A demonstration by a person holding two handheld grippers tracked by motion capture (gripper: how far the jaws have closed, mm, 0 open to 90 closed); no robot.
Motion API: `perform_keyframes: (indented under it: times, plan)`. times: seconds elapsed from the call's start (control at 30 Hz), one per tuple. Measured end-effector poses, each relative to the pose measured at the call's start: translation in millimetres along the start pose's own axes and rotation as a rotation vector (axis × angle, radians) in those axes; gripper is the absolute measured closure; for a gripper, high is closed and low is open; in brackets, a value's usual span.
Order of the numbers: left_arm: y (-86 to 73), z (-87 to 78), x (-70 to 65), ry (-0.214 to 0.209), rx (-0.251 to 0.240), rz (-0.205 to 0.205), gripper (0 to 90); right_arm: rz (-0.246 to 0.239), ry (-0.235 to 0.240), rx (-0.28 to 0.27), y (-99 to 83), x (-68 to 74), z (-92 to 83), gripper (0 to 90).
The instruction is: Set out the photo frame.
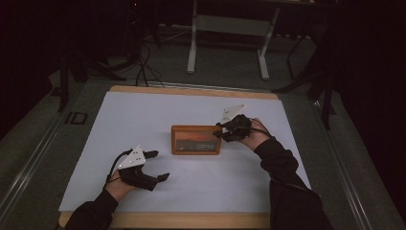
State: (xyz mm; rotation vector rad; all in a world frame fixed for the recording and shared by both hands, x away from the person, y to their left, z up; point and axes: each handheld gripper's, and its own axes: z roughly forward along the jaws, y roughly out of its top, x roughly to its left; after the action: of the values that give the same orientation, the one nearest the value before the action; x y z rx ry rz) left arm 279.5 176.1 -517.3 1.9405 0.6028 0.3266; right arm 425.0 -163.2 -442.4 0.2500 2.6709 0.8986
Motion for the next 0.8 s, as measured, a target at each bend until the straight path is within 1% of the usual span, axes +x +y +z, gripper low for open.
perform_keyframes:
  times: [0.1,0.17,0.23,0.37,0.47,0.53,0.6,0.7,0.73,0.77,0.8]
  plan:
    - [-0.1,-0.2,0.0,-0.001,-0.001,0.000,9.1,0.029,0.006,-0.005,-0.7,-3.7,2.3,57.8]
    - [-0.2,-0.3,0.2,-0.001,-0.003,-0.001,9.1,0.043,0.001,-0.008,-1.3,-5.6,3.6,57.3]
    - [-0.5,-0.1,0.3,-0.003,-0.003,-0.003,9.1,0.068,0.000,-0.006,-1.5,-7.6,4.9,56.8]
    - [-0.9,0.4,0.0,-0.007,0.000,-0.002,9.1,0.081,-0.003,-0.010,-2.3,-10.1,7.3,55.7]
    - [-1.1,1.0,0.1,-0.007,0.000,-0.001,9.1,0.069,-0.011,-0.009,-2.3,-8.9,8.1,54.2]
    - [-1.2,1.4,-0.2,-0.008,0.002,-0.002,9.1,0.052,-0.033,-0.007,-1.9,-6.2,8.5,51.7]
    - [-1.1,1.4,-0.6,-0.012,0.001,-0.001,9.1,0.076,-0.029,0.005,-1.3,-4.9,9.5,50.7]
    - [-1.1,1.5,-0.9,-0.014,0.000,-0.001,9.1,0.079,-0.039,0.002,-1.1,-3.9,9.8,48.8]
    - [-1.0,1.3,-0.9,-0.016,-0.003,-0.003,9.1,0.089,-0.041,0.001,-0.6,-3.3,9.1,47.6]
    - [-0.9,1.2,-0.9,-0.015,-0.003,-0.001,9.1,0.112,-0.033,-0.024,0.8,-2.6,6.8,42.7]
    - [-1.0,1.2,-0.9,-0.016,-0.004,-0.002,9.1,0.113,-0.040,-0.026,1.6,-2.2,5.5,40.1]
